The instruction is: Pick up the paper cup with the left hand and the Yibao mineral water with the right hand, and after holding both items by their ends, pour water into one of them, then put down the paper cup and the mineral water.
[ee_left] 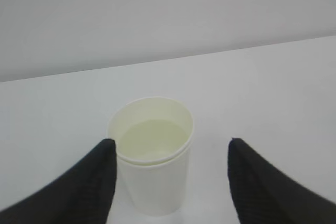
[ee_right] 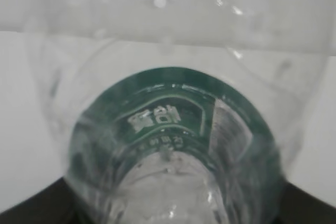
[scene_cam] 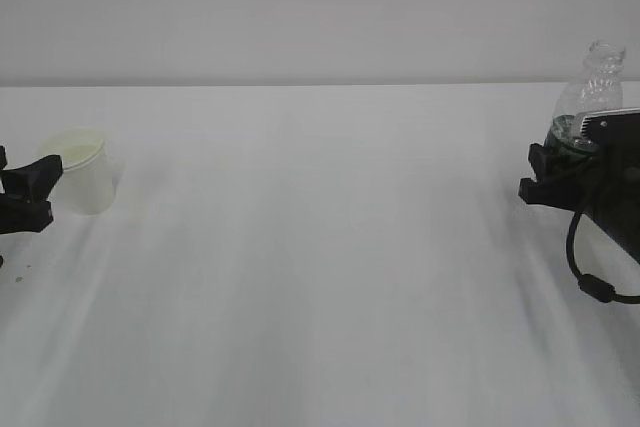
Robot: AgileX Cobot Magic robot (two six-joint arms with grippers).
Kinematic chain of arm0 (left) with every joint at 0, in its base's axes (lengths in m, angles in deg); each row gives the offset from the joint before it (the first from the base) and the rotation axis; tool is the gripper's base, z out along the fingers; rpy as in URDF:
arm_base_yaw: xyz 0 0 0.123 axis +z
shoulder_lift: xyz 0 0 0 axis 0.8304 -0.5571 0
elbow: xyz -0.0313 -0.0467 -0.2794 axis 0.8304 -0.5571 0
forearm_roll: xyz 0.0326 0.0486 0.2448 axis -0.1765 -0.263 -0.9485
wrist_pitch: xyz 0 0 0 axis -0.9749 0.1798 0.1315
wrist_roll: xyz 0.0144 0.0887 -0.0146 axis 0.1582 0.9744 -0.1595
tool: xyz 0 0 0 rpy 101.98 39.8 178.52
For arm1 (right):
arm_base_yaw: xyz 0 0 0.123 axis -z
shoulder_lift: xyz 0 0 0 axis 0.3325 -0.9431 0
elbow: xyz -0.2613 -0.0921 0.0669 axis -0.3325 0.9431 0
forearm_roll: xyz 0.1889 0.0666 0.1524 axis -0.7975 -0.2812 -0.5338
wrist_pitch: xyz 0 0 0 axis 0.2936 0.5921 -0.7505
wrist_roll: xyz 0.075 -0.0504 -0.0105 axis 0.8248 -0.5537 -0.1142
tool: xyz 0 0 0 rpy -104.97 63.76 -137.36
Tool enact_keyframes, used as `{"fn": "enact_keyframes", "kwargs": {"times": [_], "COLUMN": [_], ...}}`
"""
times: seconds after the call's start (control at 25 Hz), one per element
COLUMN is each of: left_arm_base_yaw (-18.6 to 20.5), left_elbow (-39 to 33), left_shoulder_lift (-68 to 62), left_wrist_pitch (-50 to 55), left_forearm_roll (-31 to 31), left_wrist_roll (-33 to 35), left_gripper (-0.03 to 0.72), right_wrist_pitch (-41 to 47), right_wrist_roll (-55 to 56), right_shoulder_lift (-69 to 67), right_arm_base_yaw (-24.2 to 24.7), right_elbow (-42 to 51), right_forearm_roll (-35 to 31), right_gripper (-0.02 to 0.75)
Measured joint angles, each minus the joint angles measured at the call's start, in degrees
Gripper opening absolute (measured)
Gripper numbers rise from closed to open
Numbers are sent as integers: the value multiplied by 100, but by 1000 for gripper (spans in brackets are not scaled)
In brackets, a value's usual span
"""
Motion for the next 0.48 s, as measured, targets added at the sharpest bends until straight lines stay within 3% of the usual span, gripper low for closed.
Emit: {"fn": "enact_keyframes", "kwargs": {"times": [0.48], "left_arm_base_yaw": [0], "left_elbow": [0], "left_shoulder_lift": [0], "left_wrist_pitch": [0], "left_forearm_roll": [0], "left_wrist_roll": [0], "left_gripper": [475], "right_wrist_pitch": [-303], "right_wrist_roll": [-39], "right_shoulder_lift": [-450], "right_arm_base_yaw": [0], "right_elbow": [0], "right_forearm_roll": [0], "right_gripper": [426]}}
